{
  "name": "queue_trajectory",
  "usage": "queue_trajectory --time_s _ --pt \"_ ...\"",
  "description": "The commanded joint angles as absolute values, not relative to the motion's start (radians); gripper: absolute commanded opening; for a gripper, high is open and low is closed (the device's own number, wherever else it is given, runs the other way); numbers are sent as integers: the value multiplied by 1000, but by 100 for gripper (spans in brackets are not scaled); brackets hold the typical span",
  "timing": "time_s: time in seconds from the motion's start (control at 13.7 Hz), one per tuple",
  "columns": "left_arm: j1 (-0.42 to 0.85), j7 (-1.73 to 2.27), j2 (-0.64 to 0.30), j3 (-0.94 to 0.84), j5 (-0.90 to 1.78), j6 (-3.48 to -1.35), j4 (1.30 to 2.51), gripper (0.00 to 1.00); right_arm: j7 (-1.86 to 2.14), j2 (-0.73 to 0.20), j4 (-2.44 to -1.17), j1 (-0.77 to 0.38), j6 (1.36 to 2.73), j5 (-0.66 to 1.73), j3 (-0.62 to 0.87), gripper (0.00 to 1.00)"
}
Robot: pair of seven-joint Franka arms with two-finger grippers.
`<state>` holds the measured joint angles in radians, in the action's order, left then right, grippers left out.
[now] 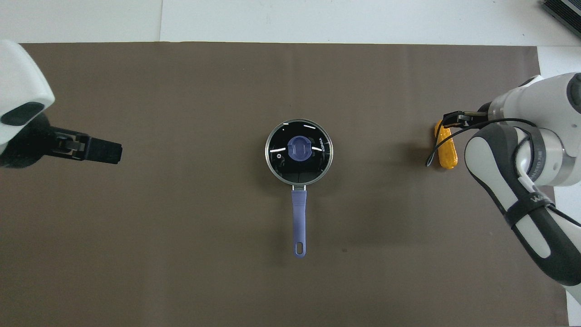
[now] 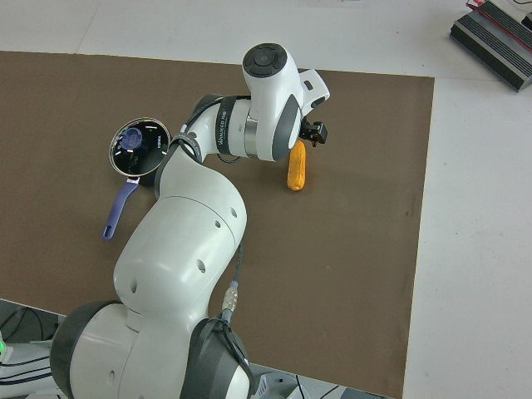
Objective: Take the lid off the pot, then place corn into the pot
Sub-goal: 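Reach the left gripper to the pot lid while the right gripper reaches the corn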
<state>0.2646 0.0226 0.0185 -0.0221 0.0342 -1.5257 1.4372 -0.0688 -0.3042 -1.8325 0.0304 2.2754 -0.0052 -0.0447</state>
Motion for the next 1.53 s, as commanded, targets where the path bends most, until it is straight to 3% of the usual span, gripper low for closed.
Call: queue_trajectory --time_s 0.0,1.02,1.46 --pt "330 63 0 -6 43 -1595 1459 100 -60 -298 -1841 31 2292 -14 -37 100" --pt "670 487 -299 -6 -34 -1879 1459 100 -54 -296 -1867 31 2295 -17 -37 100" --pt "710 571 -455 -3 -55 -2017 1420 100 -55 -313 -1871 29 2304 -17 -37 100"
